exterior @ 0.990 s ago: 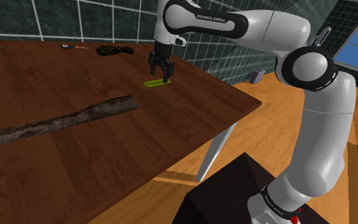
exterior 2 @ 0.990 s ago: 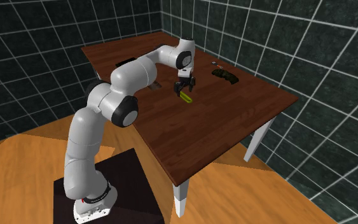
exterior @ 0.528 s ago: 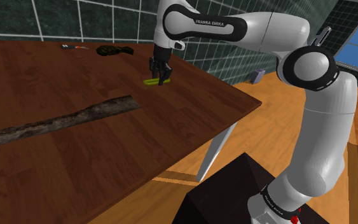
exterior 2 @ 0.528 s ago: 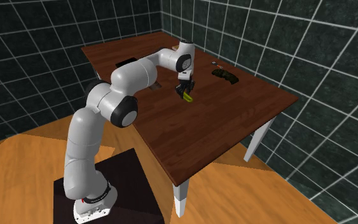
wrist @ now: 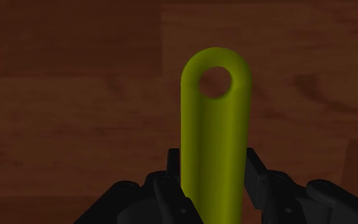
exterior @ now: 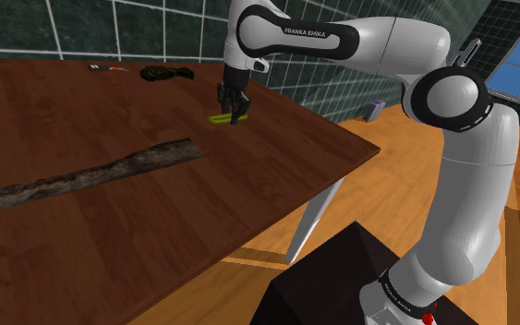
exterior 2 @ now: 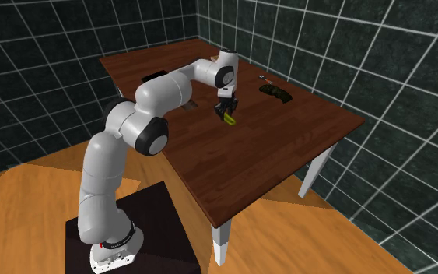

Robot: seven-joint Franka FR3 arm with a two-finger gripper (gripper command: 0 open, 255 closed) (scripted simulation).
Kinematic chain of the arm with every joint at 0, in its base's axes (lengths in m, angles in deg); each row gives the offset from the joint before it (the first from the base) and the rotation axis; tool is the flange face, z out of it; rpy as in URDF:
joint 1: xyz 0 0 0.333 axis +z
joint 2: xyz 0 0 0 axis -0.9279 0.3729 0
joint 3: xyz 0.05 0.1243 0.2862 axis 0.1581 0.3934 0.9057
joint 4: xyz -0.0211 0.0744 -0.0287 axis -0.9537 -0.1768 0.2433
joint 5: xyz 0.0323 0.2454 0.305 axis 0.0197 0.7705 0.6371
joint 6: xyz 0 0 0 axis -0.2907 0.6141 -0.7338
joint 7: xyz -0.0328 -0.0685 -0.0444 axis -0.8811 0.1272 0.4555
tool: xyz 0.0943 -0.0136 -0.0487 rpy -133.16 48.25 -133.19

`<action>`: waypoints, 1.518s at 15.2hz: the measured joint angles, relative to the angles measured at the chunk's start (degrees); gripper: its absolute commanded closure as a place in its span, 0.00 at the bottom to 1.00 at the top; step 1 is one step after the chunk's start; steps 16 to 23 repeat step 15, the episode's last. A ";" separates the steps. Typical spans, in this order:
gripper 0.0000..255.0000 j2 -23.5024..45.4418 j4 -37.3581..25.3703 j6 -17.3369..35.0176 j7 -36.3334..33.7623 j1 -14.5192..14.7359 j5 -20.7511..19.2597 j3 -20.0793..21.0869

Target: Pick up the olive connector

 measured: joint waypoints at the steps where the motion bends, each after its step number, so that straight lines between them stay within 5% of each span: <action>1: 1.00 0.17 -0.68 -0.78 0.07 0.12 0.02 0.02; 14: 1.00 3.01 -14.98 -12.41 0.42 3.01 -1.06 -0.07; 23: 1.00 3.02 -15.55 -12.97 0.42 3.13 -1.08 -0.06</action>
